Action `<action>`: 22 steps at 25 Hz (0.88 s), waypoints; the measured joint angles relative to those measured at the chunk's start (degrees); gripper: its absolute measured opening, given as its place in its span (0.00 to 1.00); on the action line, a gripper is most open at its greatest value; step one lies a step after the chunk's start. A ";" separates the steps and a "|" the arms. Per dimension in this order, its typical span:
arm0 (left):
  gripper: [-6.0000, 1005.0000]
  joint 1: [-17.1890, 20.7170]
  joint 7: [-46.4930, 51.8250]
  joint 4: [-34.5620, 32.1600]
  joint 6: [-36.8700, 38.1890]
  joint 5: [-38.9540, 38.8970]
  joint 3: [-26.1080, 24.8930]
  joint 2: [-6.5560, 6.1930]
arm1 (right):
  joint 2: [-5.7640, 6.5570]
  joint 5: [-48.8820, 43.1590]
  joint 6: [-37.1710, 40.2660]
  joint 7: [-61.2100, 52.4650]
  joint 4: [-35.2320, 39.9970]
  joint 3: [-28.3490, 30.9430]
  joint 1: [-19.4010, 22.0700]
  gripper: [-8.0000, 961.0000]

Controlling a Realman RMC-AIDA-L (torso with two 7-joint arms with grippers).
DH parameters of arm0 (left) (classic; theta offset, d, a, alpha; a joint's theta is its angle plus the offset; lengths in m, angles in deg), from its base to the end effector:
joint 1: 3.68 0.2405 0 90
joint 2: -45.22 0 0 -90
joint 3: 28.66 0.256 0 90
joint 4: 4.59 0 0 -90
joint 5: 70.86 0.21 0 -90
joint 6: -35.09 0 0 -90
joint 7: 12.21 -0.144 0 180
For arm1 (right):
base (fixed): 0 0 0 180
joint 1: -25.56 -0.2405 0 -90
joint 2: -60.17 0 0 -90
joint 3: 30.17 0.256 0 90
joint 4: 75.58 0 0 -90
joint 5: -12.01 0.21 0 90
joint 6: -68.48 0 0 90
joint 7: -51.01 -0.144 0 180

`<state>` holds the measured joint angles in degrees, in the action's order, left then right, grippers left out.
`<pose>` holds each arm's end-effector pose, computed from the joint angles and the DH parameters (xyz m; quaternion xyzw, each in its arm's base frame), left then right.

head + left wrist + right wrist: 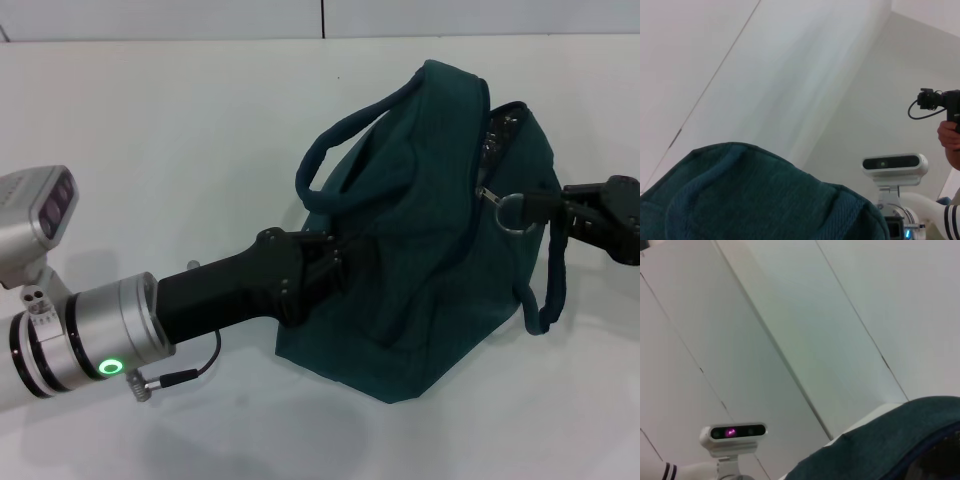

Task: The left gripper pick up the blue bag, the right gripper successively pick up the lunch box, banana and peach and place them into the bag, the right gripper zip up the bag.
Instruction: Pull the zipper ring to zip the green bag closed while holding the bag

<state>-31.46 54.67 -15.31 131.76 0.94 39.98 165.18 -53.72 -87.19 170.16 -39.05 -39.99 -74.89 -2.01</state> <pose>-0.2346 0.2636 -0.0625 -0.8468 -0.2758 -0.4544 0.0218 0.2502 0.3112 0.0389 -0.8974 0.2651 0.3498 0.0442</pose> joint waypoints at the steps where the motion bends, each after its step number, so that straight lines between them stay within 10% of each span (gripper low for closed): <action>1: 0.05 0.01 0.00 0.00 0.00 0.00 0.00 0.00 | 0.00 0.00 0.17 0.11 0.00 0.04 0.00 0.06; 22: 0.05 0.74 0.00 0.00 0.00 0.54 0.02 0.00 | -0.03 5.86 2.02 2.10 0.70 0.87 -0.32 0.02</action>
<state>-30.72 54.67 -15.31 131.76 1.48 40.01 165.19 -53.74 -81.33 172.18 -36.96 -39.28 -74.02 -2.34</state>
